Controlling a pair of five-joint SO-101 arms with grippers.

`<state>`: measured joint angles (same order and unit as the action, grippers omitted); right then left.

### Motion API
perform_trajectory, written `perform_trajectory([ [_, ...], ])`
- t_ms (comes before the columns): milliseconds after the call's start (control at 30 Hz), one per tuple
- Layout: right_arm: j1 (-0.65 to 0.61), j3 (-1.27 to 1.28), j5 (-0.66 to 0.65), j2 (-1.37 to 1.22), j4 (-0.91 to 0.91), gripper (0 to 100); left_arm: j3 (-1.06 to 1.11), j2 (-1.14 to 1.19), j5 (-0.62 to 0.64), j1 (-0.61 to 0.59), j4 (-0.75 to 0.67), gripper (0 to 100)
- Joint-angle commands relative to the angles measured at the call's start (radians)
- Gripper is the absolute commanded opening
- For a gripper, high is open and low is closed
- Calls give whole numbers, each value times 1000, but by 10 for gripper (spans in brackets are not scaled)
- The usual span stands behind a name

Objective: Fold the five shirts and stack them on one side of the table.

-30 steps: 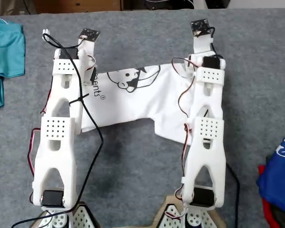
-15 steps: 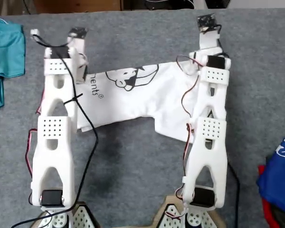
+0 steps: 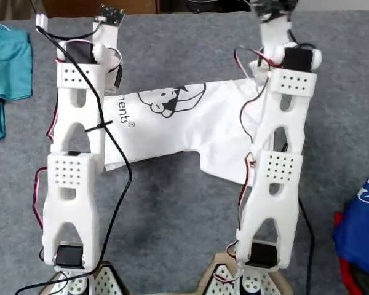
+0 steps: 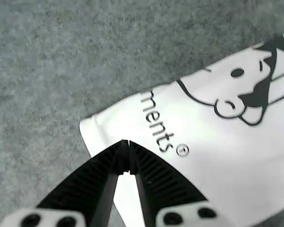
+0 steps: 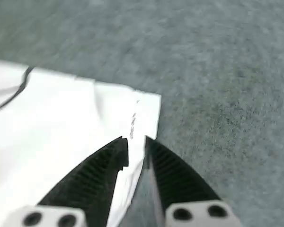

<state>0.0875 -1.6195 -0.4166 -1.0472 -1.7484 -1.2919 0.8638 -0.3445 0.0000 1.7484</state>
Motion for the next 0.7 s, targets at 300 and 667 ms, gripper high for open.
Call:
perform_trajectory([
  [300, -2, 275, -364, 430, -41, 80, 779, -776, 0, 95, -20, 19],
  [667, -94, 1521, -669, 1148, 117, 48, 1435, -1303, 0, 91, -241, 19],
])
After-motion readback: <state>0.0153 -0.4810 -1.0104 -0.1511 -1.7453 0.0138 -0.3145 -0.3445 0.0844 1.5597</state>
